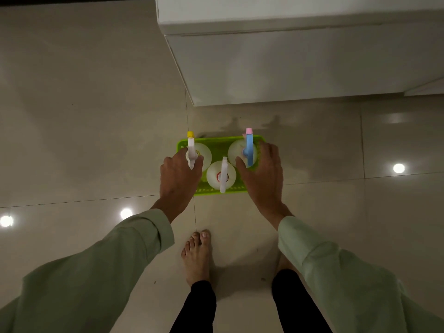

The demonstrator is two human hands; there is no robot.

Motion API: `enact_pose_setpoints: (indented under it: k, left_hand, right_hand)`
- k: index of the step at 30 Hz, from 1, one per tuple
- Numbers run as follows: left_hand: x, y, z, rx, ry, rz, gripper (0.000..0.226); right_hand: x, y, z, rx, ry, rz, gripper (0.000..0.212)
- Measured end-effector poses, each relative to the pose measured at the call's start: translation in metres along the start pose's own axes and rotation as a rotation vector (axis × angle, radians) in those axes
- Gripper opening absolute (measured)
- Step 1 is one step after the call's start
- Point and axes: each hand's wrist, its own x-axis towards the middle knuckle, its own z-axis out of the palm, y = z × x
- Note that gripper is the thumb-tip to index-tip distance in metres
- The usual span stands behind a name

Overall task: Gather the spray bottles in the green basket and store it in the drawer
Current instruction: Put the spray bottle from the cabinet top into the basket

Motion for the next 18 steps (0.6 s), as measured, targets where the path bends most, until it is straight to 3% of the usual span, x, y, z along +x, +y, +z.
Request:
enact_pose_setpoints:
  k: [2,4,11,18]
  left_hand:
    - [-0.003,-0.001,-0.002,-0.006,0.006,0.003,0.051]
    - [-0.006,-0.001,-0.003,-0.017,0.010,0.002,0.054]
    - [-0.012,-0.006,-0.005,-0.008,0.010,0.019,0.053]
    - [-0.014,-0.007,-0.005,-0.006,0.015,0.022,0.053]
  right_hand:
    - [-0.015,-0.008,-0.003,-0.036,0.168,-0.028,0.040]
    - [-0.034,-0.018,-0.001,-0.013,0.226,-0.059,0.036]
    - [-0.058,-0.028,0.027,-0.124,-0.118,0.029,0.034]
    - [-0.048,-0.027,0.030,-0.155,-0.127,-0.079,0.019]
